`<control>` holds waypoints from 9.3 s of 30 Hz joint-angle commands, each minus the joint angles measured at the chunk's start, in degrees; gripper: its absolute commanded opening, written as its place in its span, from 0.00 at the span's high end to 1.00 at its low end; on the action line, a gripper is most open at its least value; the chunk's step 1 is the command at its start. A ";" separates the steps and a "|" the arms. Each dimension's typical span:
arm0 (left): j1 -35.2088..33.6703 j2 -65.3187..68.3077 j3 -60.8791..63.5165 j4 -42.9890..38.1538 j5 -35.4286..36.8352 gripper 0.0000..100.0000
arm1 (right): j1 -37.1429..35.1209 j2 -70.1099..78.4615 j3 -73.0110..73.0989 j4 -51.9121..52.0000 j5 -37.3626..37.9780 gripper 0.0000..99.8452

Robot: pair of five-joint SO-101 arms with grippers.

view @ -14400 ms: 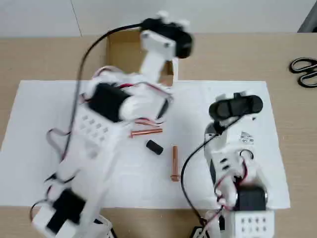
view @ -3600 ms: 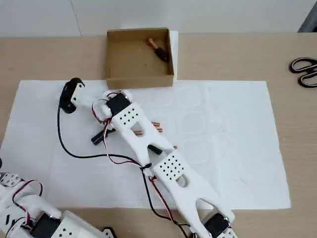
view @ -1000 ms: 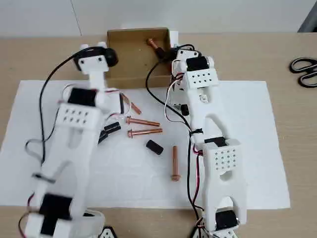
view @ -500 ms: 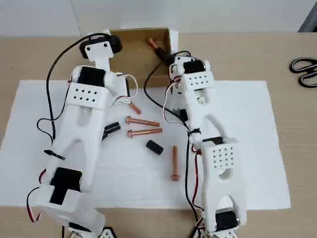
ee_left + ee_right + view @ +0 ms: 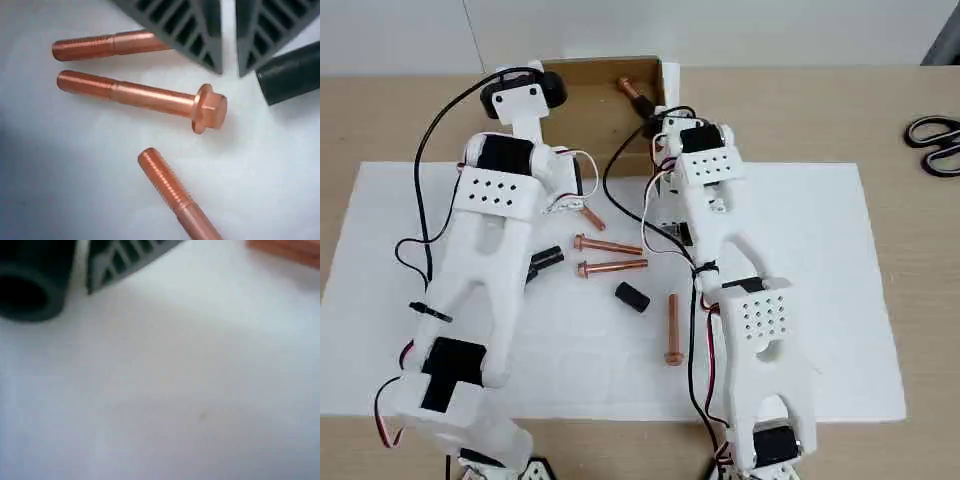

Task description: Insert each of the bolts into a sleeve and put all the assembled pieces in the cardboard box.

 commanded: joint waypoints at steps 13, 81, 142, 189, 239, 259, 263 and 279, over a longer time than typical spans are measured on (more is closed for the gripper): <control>0.35 -0.26 -2.59 0.44 0.09 0.98 | -1.01 0.48 0.00 -1.54 1.85 0.94; -0.79 57.85 -70.55 15.82 29.10 0.73 | 7.96 -44.97 19.87 2.95 2.55 1.00; -3.16 40.09 -30.46 5.36 40.44 0.97 | 3.65 -37.85 24.53 1.63 2.55 1.00; 1.49 -6.51 -36.53 15.82 -1.05 0.99 | -7.16 -92.35 73.23 -42.07 2.81 1.00; 19.69 -31.65 -15.78 4.40 -5.89 0.99 | -7.16 -156.18 142.95 -85.49 16.53 1.00; 27.25 -61.89 48.75 -51.34 -5.98 0.99 | -7.16 -156.18 142.95 -85.14 16.53 1.00; 28.40 -67.25 52.70 -51.52 -5.98 0.99 | -7.16 -156.18 143.03 -85.14 16.53 1.00; 29.89 -67.96 64.04 -71.47 -16.00 0.99 | -7.16 -156.18 144.53 -85.05 16.53 1.00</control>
